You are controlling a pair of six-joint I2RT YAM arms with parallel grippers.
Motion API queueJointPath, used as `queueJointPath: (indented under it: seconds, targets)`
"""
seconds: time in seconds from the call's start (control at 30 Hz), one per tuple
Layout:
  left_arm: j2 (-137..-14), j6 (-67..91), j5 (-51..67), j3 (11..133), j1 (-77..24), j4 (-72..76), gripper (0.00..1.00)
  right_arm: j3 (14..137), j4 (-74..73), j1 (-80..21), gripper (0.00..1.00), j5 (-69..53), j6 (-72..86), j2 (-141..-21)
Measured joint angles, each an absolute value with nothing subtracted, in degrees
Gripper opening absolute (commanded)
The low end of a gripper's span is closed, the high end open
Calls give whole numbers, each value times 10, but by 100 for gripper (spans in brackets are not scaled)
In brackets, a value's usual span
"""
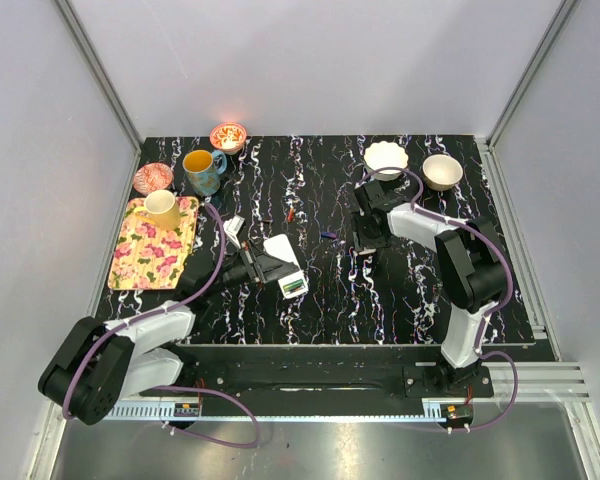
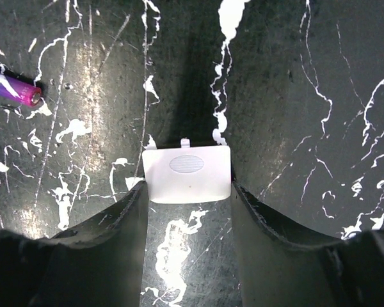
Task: Load the batteries into the remote control
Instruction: Pick up the battery cover at the center of the board, then load the battery cover into the remote control.
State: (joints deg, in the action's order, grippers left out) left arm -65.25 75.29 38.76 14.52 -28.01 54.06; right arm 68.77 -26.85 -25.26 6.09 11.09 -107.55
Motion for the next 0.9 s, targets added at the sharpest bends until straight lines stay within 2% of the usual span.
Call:
queueJointPath:
  seconds: [0.2, 0.47, 0.67, 0.9]
  targets:
    - [-655, 753, 369, 148, -280, 539, 0, 655, -306, -254, 0, 65, 145, -1028]
    - [-700, 748, 292, 175, -288, 556, 0, 647, -412, -304, 0, 60, 184, -830]
    - [-778, 751, 247, 206, -306, 602, 0, 697, -502, -378, 0, 48, 194, -761]
    - [-830, 753, 203, 218, -336, 636, 0, 821, -615, -438, 0, 21, 193, -767]
